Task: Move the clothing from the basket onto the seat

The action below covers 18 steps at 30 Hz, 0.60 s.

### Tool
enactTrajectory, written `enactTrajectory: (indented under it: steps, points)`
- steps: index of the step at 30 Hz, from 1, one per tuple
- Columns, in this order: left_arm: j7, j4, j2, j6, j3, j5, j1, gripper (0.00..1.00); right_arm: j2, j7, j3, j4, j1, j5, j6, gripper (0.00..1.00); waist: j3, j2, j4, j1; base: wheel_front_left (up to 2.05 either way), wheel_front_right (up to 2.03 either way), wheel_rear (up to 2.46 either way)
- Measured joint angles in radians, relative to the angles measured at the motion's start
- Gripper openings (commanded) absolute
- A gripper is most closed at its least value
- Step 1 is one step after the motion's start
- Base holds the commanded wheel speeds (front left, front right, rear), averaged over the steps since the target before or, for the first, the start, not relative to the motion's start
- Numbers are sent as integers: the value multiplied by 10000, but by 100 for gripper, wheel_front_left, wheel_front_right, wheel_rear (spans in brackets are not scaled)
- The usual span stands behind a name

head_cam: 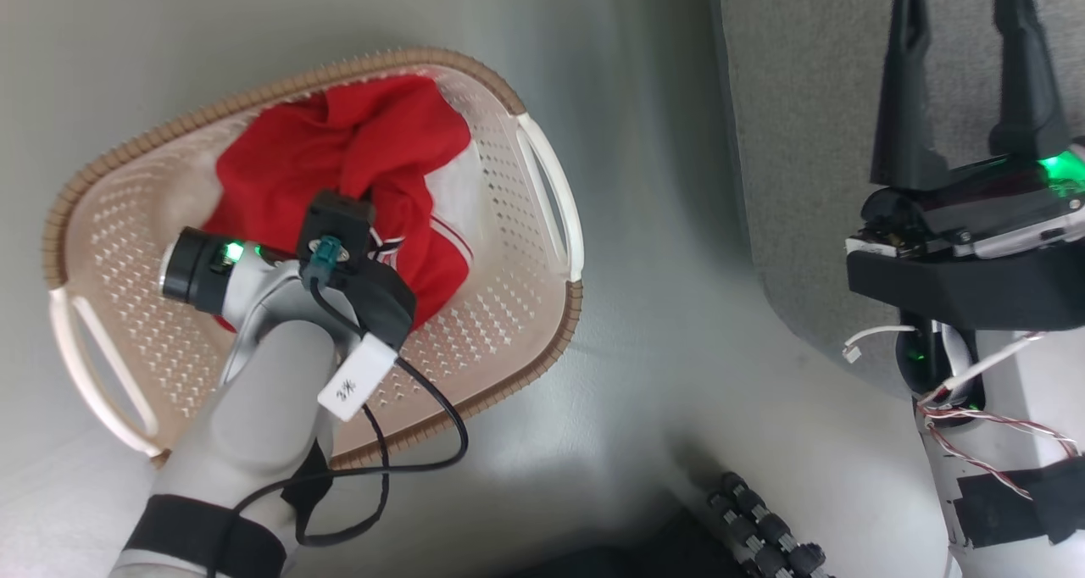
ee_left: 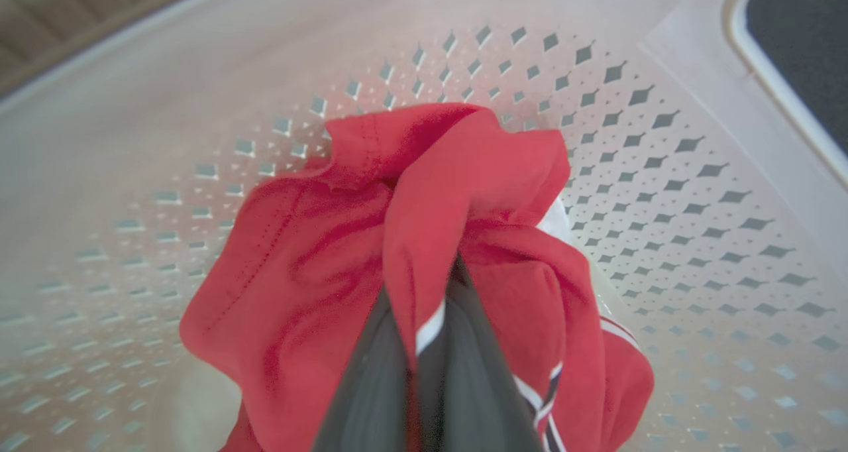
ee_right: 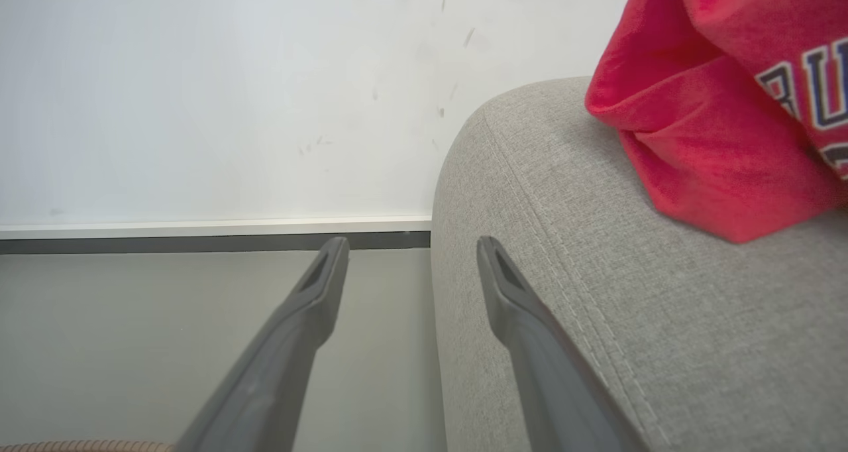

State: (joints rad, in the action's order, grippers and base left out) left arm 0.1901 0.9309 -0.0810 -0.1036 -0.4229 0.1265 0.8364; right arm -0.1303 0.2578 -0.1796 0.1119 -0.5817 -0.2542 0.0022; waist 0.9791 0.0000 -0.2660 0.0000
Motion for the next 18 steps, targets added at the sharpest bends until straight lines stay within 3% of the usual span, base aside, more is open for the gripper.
enactTrajectory:
  steps: [18]
  points:
    - [594,-1212,238,876,-752,25,-697,0,-109,0,151,-1908,79,159,420,100,-2095,0,917,-1,0,0,0]
